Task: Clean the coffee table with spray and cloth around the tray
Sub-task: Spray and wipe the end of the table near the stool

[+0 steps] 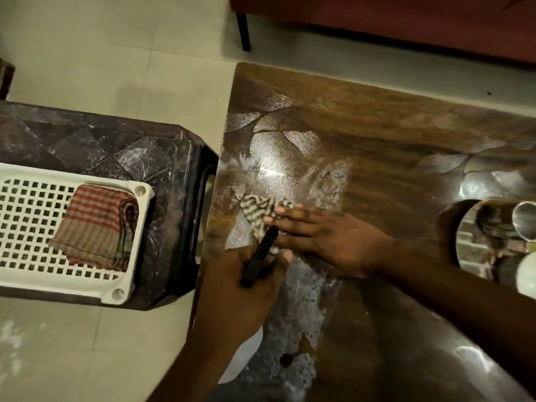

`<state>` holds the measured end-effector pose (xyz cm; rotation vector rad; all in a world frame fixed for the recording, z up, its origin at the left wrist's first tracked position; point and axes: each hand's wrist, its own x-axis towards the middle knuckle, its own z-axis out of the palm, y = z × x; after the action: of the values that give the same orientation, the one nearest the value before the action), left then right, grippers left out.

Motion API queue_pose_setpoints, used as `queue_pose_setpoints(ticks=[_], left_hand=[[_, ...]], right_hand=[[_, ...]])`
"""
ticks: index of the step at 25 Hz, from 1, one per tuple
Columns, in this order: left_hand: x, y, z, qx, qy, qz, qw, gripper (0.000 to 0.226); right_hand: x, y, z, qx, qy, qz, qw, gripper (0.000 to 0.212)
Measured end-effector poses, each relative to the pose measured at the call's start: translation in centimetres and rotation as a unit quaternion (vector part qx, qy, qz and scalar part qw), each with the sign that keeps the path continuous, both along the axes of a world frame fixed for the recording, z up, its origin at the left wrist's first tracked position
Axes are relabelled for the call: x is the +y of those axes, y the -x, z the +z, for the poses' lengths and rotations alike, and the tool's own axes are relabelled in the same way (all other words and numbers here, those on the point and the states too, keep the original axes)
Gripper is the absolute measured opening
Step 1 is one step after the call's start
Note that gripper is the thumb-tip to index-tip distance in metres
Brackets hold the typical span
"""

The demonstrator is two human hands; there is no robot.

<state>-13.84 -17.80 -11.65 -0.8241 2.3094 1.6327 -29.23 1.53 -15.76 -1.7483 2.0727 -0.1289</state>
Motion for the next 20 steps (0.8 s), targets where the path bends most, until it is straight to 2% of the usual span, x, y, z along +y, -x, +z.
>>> queue_pose_setpoints(ticks=[1,3,4,6,7,8,9,10,12,13,15,16,17,18,19,20], left_hand=[[0.1,-0.5,-0.2,-0.01,-0.004,0.0,1.0,0.07],[0.3,-1.2,-0.1,-0.016,-0.012,-0.022,1.0,0.067],[0.4,-1.4,0.1,-0.01,-0.02,-0.032,0.999,0.061],[0.7,-1.5,0.7,0.002,-0.018,-0.041,0.999,0.056],[0.8,-1.5,0.9,0.005,-0.013,-0.044,0.999,0.056],[0.9,-1.6,0.8,0.011,-0.009,-0.044,0.999,0.056],[0.9,-1.7,0.5,0.017,-0.009,-0.044,0.999,0.056],[0.9,-1.8,0.3,0.022,-0.013,-0.042,0.999,0.057],[1.1,-1.8,0.1,0.016,-0.013,-0.034,0.999,0.065],[1.3,-1.9,0.1,0.008,-0.007,-0.029,1.0,0.066],[1.7,-2.3,0.4,0.003,-0.011,-0.02,1.0,0.064],[1.9,-2.6,0.4,0.002,-0.022,-0.012,1.0,0.061],[2.1,-2.9,0.5,0.002,-0.032,-0.009,0.999,0.058],[2.2,-3.2,0.4,0.001,-0.031,-0.008,0.999,0.053],[2.4,-3.4,0.5,-0.003,-0.024,-0.008,1.0,0.047],[2.5,-3.6,0.6,-0.004,-0.017,-0.004,1.0,0.043]], right_hand=[[2.2,1.2,-0.3,0.025,-0.011,-0.016,1.0,0.059],[5.5,3.5,-0.7,0.051,-0.008,-0.216,0.975,0.06],[6.3,4.3,-0.6,0.046,0.012,-0.352,0.935,0.06],[5.3,4.7,-0.6,0.021,0.053,-0.577,0.815,0.061],[3.8,4.2,-0.8,0.01,0.062,-0.632,0.772,0.061],[2.4,3.2,-0.9,0.005,0.061,-0.641,0.765,0.062],[1.2,1.6,-1.0,0.001,0.055,-0.611,0.79,0.063],[0.6,-0.6,-1.1,-0.005,0.044,-0.543,0.839,0.064],[1.9,-5.3,-0.9,-0.008,0.008,-0.316,0.949,0.062],[3.5,-7.0,-0.6,-0.01,-0.004,-0.198,0.98,0.061],[7.2,-6.8,0.2,0.005,0.005,-0.034,0.999,0.057],[8.6,-5.6,0.2,0.024,0.003,-0.019,1.0,0.057],[9.5,-4.3,0.0,0.045,-0.002,-0.056,0.997,0.057],[9.9,-2.9,-0.3,0.059,-0.001,-0.14,0.988,0.058],[9.7,-1.9,-0.4,0.062,0.015,-0.256,0.965,0.059],[8.5,-1.6,-0.6,0.052,0.036,-0.383,0.922,0.061]])
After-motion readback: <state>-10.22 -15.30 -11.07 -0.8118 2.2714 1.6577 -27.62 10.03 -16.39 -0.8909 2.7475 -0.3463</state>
